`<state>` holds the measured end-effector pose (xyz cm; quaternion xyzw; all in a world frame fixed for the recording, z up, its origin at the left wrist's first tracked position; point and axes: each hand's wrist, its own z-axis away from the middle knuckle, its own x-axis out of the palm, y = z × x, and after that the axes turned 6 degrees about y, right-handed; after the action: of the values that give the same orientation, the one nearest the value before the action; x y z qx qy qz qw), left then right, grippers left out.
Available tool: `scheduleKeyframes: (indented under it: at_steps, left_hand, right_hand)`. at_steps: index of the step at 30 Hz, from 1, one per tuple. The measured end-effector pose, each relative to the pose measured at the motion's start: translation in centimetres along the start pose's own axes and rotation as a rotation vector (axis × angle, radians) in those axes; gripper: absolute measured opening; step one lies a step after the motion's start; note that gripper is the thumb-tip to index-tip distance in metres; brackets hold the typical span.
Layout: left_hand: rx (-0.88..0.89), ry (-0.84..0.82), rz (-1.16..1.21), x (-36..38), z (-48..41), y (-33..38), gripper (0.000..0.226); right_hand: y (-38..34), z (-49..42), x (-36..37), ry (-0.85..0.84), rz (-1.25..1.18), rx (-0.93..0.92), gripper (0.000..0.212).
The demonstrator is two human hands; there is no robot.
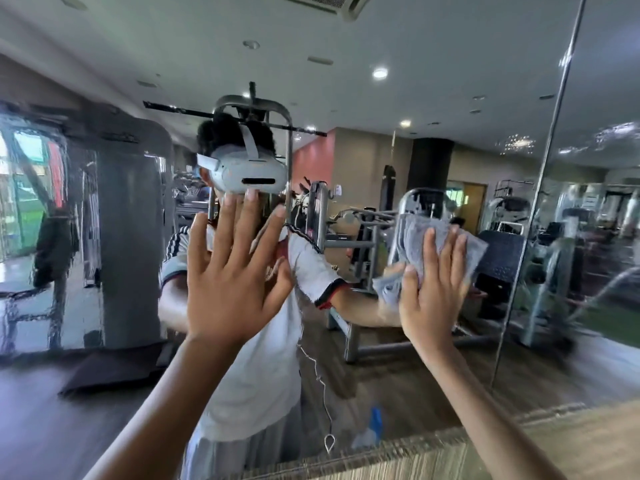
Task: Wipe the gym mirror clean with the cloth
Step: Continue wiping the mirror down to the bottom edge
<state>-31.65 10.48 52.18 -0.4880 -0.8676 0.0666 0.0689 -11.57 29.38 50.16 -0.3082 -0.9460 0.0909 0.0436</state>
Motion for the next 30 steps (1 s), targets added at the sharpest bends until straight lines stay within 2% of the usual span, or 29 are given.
scheduleKeyframes:
  at_steps: [2,6,8,10,14,16,18,20,21,22,24,28,30]
  left_hand:
    - [0.005,-0.005,-0.006,-0.2,1.7,0.2,0.059]
    - [0.026,-0.023,0.018,-0.6,3.0,-0.3,0.059]
    - [0.014,-0.021,0.009,-0.6,3.1,-0.1,0.059]
    - [-0.005,-0.019,0.015,-0.7,3.1,0.2,0.059]
    - [0.001,-0.017,0.024,-0.8,3.1,0.2,0.059]
    - [0.003,-0.016,0.024,-0.8,3.1,0.1,0.059]
    - [0.005,-0.011,0.029,-0.7,3.2,-0.1,0.059]
    - [0.006,-0.007,0.036,-0.6,3.2,-0.1,0.059]
    - [0.003,-0.006,0.036,-0.6,3.2,-0.1,0.059]
    - [-0.002,-0.005,0.036,-0.6,3.2,0.0,0.06]
    - [-0.02,-0.009,0.038,-0.7,3.7,0.3,0.06]
    - [0.003,-0.036,0.043,-1.1,7.6,1.2,0.061]
    - [0.014,-0.051,0.036,-1.4,9.2,1.1,0.063]
  right_hand:
    - [-2.4,-0.3,0.7,0.016,-0.017,0.007,0.06]
    - [-2.0,6.5,0.1,-0.077,-0.013,-0.337,0.064]
    - [0.6,8.5,-0.7,-0.115,0.015,-0.431,0.068]
    - [2.1,7.4,-1.1,-0.104,0.038,-0.366,0.06]
    - [-0.9,3.1,-0.4,-0.037,0.031,-0.024,0.059]
    - [-2.9,3.2,0.1,-0.031,0.0,-0.009,0.058]
    - [-2.7,5.4,0.0,-0.093,-0.029,-0.188,0.056]
    - [0.1,8.4,-0.6,-0.173,0.002,-0.414,0.053]
    - [1.7,9.4,-1.1,-0.194,0.021,-0.462,0.053]
    - [3.1,9.7,-1.5,-0.197,0.034,-0.452,0.053]
    - [4.0,8.8,-1.7,-0.168,0.033,-0.306,0.053]
    - [-0.6,4.5,-0.4,-0.044,-0.015,0.071,0.056]
    - [-2.9,4.6,0.4,-0.009,-0.04,0.055,0.058]
